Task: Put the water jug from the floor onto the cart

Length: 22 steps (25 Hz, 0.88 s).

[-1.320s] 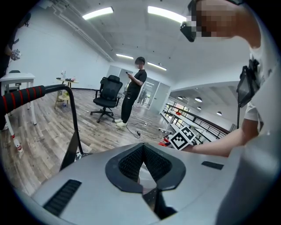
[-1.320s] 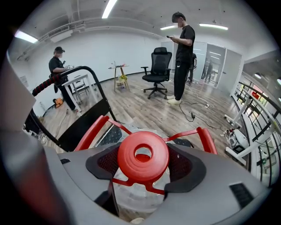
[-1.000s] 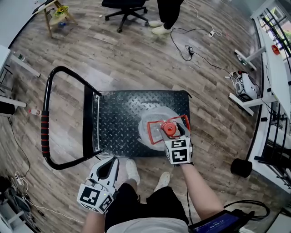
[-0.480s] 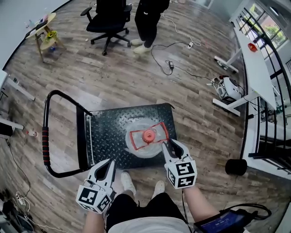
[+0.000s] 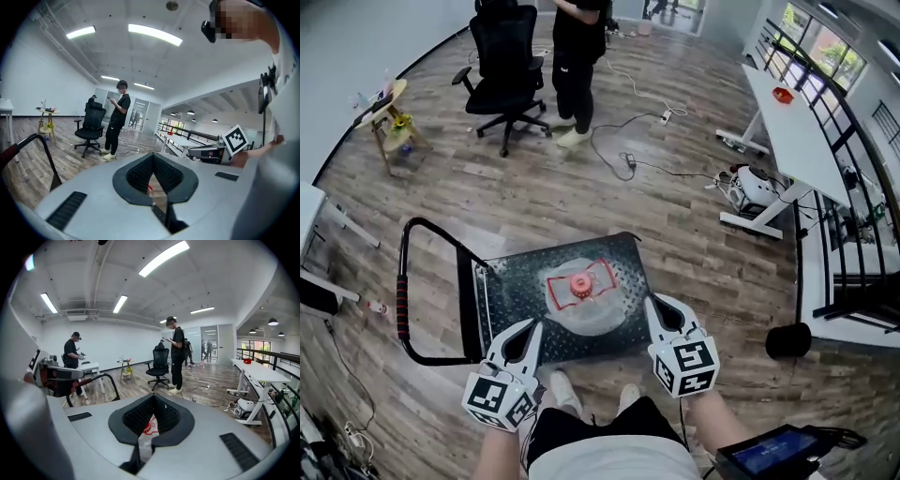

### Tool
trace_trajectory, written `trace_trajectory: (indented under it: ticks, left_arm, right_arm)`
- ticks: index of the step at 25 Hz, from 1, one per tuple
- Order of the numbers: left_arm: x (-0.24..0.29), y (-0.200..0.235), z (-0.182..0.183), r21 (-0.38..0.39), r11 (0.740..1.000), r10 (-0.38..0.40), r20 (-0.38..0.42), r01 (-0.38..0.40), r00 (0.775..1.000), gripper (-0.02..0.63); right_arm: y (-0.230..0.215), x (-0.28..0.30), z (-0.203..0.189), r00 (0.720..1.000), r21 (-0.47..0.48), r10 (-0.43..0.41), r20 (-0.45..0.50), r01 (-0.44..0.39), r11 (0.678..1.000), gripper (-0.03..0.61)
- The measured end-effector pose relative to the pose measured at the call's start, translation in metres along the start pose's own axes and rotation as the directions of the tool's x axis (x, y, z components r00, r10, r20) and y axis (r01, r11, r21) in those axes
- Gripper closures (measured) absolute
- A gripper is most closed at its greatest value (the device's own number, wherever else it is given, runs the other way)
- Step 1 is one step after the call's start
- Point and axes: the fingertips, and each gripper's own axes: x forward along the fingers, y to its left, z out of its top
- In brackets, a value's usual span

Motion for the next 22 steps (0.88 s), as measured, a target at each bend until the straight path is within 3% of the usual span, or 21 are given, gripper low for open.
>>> trace_trajectory:
  ticks: [8,12,22]
  left_arm:
    - [-0.015,-0.071,0.024,0.086,0.995,0.039,0.057,-0.044,0.998,0.614]
    - [-0.025,-0.096,0.032,0.084,0.995,0.046,0.089,-0.053,0.995,0.614]
    - [-0.050,-0.091,0.016,0.057,0.998,0.036,0.086,-0.041,0.996,0.614]
  right_arm:
    - [-0.016,-0.070,0.025,0.991,-0.012,0.086,0.102,-0.085,0.996,0.577]
    - [-0.023,-0.093,0.031,0.989,-0.024,0.086,0.123,-0.084,0.996,0.578]
    - [0.004,-0.103,0.031,0.991,-0.038,0.089,0.101,-0.086,0.996,0.578]
